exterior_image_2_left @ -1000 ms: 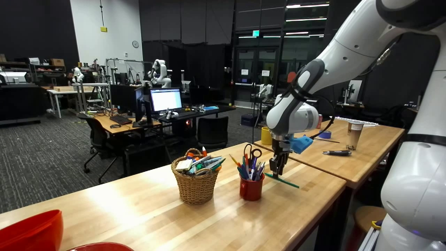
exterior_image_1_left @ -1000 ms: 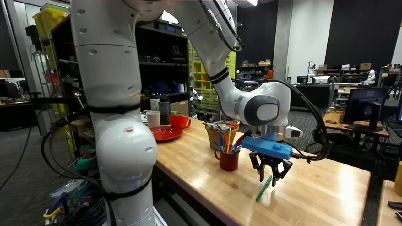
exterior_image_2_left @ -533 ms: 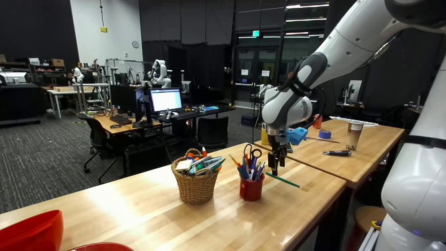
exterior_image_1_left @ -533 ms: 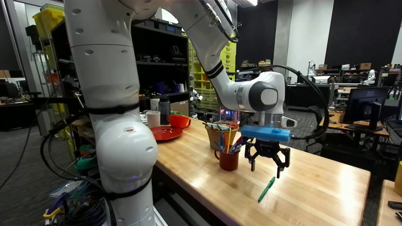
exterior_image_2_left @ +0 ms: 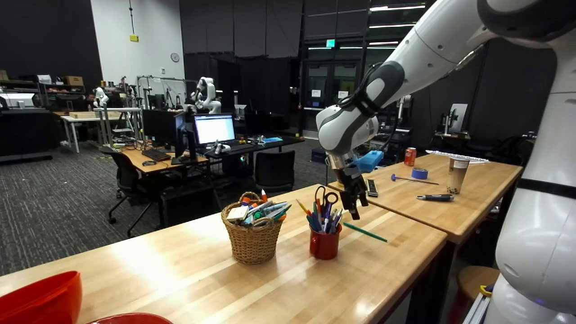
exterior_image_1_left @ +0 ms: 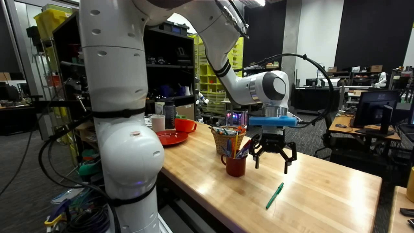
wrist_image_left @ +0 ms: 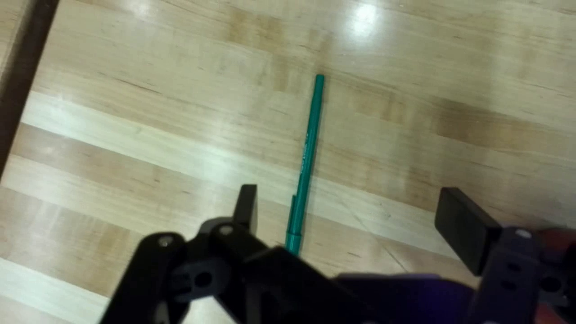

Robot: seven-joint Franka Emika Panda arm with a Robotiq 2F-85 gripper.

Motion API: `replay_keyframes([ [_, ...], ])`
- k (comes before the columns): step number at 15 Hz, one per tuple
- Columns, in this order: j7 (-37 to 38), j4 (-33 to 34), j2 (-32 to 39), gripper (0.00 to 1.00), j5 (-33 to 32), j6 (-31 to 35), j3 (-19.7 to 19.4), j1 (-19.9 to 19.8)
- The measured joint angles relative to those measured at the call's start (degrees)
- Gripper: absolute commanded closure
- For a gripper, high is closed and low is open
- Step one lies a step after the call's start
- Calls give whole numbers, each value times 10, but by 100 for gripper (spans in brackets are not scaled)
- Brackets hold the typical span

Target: Put the green pen inside the orange cup

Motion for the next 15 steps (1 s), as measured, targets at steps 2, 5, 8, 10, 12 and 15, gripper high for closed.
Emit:
replay_keyframes([
  [2, -12, 26, 22, 0, 4, -28, 2, 2],
  [5, -38, 64, 61, 0, 12, -65, 4, 3],
  [8, -74, 96, 97, 0, 41, -89, 4, 0],
  [10, -111, 106, 102, 0, 69, -93, 4, -6],
  [12, -143, 108, 96, 0, 86, -96, 4, -15],
  [15, -158, 110, 85, 0, 89, -113, 1, -24],
])
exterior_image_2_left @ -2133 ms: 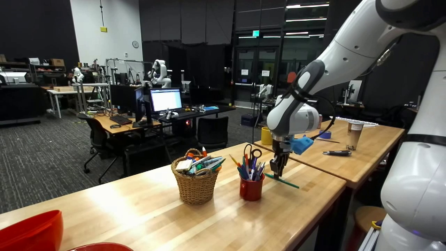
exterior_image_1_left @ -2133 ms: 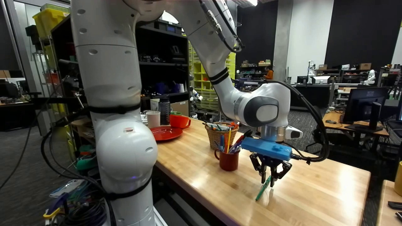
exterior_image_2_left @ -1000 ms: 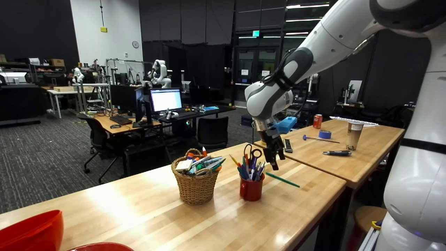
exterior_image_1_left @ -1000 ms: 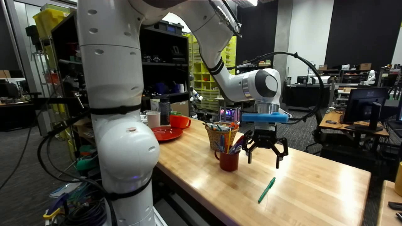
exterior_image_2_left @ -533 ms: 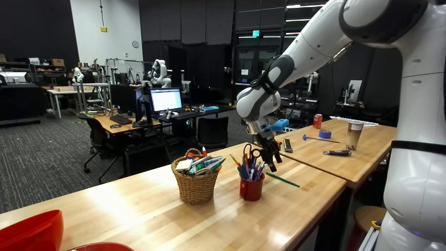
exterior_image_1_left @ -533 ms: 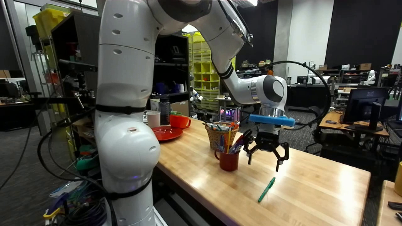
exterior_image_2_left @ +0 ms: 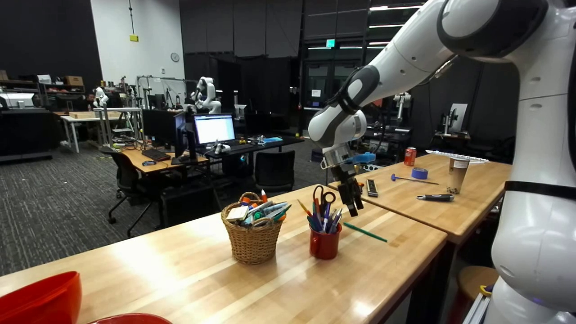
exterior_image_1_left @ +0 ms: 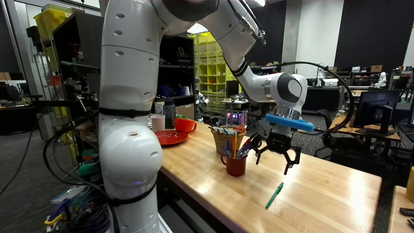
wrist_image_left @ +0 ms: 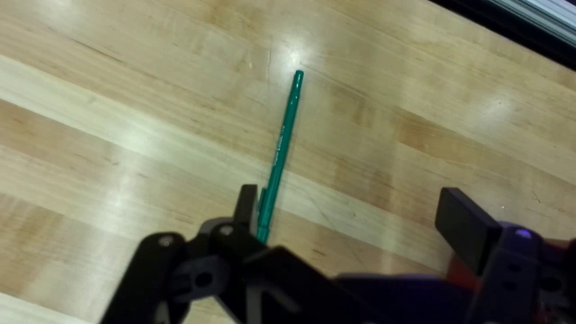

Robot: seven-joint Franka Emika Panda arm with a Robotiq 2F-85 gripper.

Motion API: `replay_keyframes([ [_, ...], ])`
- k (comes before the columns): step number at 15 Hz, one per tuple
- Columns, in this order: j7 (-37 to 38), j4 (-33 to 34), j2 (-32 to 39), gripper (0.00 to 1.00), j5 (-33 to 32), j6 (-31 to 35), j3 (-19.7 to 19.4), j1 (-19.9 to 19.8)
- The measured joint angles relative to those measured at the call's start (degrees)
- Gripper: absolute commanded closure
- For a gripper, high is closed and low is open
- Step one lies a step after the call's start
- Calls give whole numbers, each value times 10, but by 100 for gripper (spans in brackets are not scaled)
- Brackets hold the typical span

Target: Put the green pen inside the orange cup

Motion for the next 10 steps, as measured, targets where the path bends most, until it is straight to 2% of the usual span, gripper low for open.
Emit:
replay_keyframes([
  [10, 50, 4, 24, 0, 0, 6, -6, -3],
])
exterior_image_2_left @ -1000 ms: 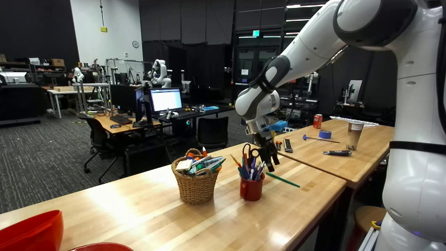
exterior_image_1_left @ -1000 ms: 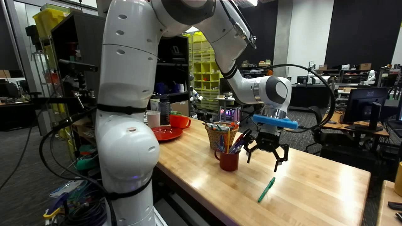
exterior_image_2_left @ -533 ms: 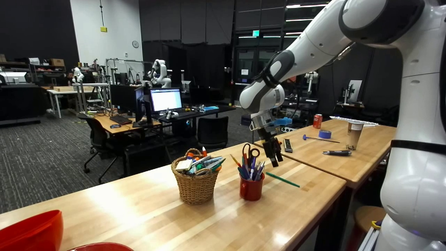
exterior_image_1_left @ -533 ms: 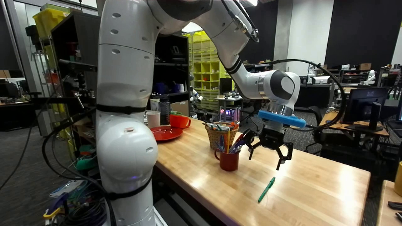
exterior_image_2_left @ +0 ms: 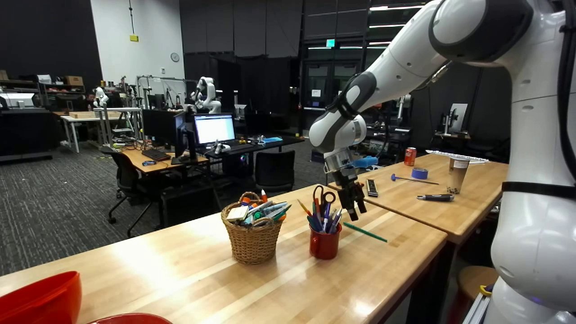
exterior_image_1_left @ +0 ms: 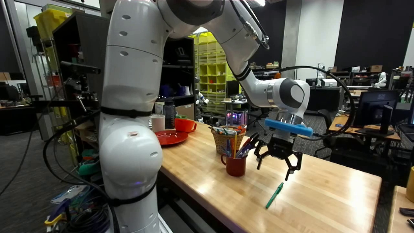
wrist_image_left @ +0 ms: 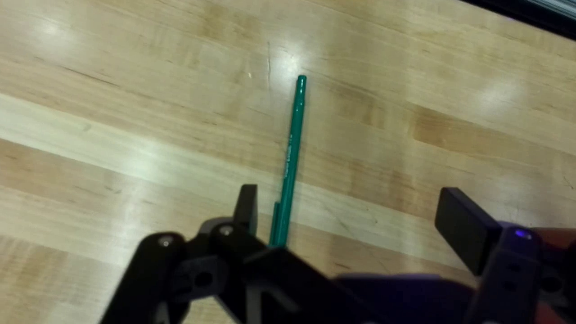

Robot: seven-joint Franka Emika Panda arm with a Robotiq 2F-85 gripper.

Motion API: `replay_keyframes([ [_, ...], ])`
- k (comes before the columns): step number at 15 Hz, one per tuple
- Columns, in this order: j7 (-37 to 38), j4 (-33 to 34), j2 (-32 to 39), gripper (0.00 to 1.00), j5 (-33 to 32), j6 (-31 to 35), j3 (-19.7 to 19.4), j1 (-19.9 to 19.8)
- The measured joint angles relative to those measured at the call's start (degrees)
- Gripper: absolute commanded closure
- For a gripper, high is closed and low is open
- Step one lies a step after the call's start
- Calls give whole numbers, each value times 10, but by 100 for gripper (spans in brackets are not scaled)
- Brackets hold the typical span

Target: Put the green pen inside the orange cup

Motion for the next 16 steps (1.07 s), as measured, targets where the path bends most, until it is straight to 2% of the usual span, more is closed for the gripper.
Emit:
replay_keyframes([
  [5, 39, 16, 31, 0, -2, 15, 2, 1],
  [15, 67, 67, 91, 0, -33, 26, 2, 1],
  [16, 67, 70, 96, 22, -33, 26, 2, 1],
])
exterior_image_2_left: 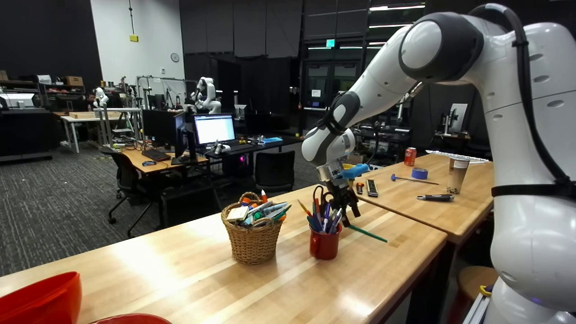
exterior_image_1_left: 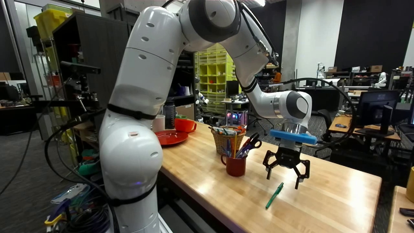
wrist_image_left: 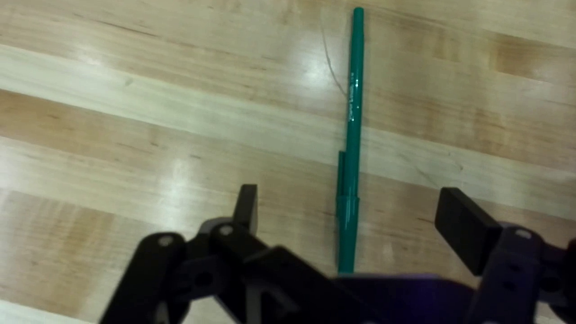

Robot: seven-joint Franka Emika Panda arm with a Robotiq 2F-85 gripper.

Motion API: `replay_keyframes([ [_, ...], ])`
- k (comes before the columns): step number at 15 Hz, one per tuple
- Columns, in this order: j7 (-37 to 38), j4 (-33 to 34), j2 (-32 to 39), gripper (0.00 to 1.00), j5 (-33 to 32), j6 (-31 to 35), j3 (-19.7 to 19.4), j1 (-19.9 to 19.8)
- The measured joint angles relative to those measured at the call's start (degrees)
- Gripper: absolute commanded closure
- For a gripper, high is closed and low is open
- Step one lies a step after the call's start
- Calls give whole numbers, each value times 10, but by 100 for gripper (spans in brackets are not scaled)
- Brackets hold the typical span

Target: Put the green pen inside the orange cup

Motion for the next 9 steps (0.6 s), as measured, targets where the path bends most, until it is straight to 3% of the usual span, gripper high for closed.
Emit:
replay_keyframes([
  [3, 0, 8, 13, 39, 0, 0, 0, 0],
  [9, 0, 20, 22, 84, -1, -2, -1, -2],
])
